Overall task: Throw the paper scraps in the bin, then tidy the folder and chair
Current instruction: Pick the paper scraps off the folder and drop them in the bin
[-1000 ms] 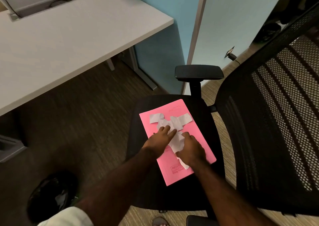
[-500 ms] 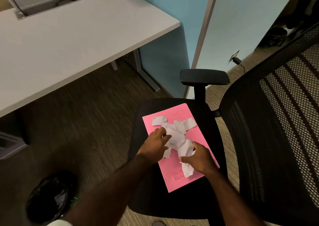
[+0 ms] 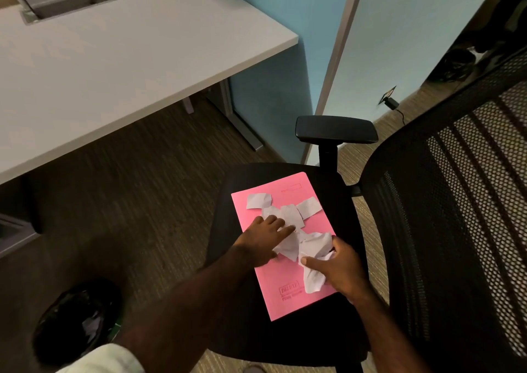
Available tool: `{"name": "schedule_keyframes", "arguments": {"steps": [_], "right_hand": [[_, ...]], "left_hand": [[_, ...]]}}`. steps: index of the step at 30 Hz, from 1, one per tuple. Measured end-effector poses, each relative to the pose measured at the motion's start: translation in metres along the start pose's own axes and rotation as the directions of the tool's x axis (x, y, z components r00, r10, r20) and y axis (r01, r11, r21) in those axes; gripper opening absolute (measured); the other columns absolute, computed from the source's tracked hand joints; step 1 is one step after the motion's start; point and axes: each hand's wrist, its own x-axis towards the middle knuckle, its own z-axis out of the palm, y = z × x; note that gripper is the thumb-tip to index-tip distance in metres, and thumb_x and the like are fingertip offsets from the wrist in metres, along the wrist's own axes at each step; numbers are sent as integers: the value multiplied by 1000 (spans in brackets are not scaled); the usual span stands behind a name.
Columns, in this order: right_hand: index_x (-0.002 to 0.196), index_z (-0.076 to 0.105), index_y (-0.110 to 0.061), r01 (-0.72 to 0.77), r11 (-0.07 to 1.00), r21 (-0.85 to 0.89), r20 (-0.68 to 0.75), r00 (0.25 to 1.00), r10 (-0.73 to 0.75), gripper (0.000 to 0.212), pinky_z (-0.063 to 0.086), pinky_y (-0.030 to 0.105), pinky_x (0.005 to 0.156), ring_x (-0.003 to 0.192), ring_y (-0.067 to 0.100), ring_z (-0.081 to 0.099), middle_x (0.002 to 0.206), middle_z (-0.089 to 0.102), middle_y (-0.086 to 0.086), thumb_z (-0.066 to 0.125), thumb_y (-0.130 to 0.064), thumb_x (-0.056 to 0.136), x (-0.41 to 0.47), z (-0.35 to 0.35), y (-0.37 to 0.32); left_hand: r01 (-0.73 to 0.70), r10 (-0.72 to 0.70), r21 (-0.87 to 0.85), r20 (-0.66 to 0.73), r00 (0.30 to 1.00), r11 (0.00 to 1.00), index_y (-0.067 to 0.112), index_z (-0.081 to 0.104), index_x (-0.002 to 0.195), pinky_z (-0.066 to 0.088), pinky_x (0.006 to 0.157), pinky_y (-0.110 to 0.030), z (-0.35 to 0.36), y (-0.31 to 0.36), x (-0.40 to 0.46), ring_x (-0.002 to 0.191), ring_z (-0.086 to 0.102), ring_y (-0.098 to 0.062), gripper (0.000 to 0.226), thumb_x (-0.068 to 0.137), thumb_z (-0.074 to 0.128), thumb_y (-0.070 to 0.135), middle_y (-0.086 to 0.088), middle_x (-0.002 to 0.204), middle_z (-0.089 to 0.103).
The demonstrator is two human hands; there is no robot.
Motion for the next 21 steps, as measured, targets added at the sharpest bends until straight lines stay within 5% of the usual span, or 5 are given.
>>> {"name": "schedule_keyframes", "arguments": {"steps": [7,14,21], "right_hand": [[119,68,-22,-50,988,146,-12,999,52,71,69,48,71,97,23,76,107,77,-1,104,-33,59,7,-3,9],[123,68,-18,-81,974,210,-7,996,84,70,64,38,54,90,28,79,105,79,6,103,-29,63,10,-5,11],[108,69,-25,-46,980,192,-12,999,49,53,66,39,55,84,25,80,100,80,3,101,-30,65,6,2,-14]], "left_hand": [[-12,14,68,-29,1000,998,18,40,153,44,108,-45,-7,11,-2,130,48,-30,68,93,72,19,-11,147,49],[-29,33,42,-85,996,999,13,50,141,48,96,-39,-9,7,-14,114,54,-27,63,85,79,10,-11,134,57],[46,-102,-222,-249,963,974,16,58,133,49,98,-37,-13,-3,-27,116,57,-25,38,96,63,9,-7,131,61]]}}
